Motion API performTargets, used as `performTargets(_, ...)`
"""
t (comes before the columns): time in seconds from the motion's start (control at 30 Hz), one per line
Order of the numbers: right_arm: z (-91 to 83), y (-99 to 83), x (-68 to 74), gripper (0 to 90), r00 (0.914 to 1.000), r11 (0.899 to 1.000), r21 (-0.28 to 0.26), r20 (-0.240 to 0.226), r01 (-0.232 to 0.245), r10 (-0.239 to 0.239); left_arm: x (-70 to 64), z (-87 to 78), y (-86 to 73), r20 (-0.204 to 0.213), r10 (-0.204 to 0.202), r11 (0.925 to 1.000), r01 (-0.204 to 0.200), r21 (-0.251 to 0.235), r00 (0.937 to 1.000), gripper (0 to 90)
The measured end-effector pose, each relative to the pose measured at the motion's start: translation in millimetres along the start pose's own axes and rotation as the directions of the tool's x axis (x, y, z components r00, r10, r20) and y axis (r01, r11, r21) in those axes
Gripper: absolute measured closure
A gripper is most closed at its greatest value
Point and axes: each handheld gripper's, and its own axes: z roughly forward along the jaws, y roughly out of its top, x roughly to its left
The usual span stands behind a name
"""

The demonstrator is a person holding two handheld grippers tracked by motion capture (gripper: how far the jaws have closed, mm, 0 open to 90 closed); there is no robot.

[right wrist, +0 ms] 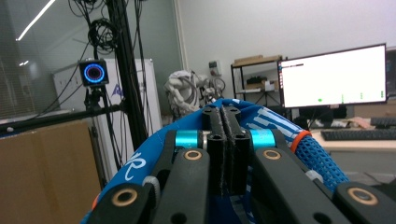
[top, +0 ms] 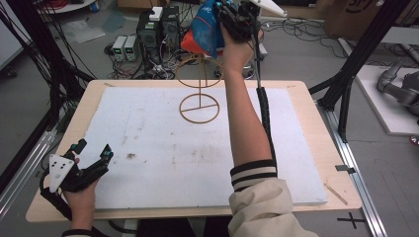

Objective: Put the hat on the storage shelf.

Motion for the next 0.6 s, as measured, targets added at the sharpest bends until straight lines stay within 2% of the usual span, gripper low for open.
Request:
performTargets(0.17,13.6,-13.1,2.8,89.9,1.0000,1.000,0.030,0.004,-0.004,0.004,3.1,-2.2,-0.2,0.001,-0.005,1.0000,0.005,0.001,1.0000,20.7)
performTargets(0.27,21.0,-20.9,6.3,89.9,0.9991,0.997,0.067,0.018,0.037,-0.038,4.9,-2.8,-0.1,0.000,-0.007,1.0000,0.007,-0.001,1.0000,20.8)
performTargets(0.37,24.9,-29.5,7.2,89.8,0.9980,0.995,0.086,0.026,0.055,-0.057,7.2,-3.5,-0.7,-0.002,-0.008,1.0000,0.008,0.003,1.0000,20.8)
performTargets(0.6,27.0,-51.8,1.2,89.6,0.9968,0.990,0.135,0.058,0.047,-0.055,8.6,-4.3,-0.7,-0.004,-0.007,0.9999,0.007,0.007,1.0000,20.8)
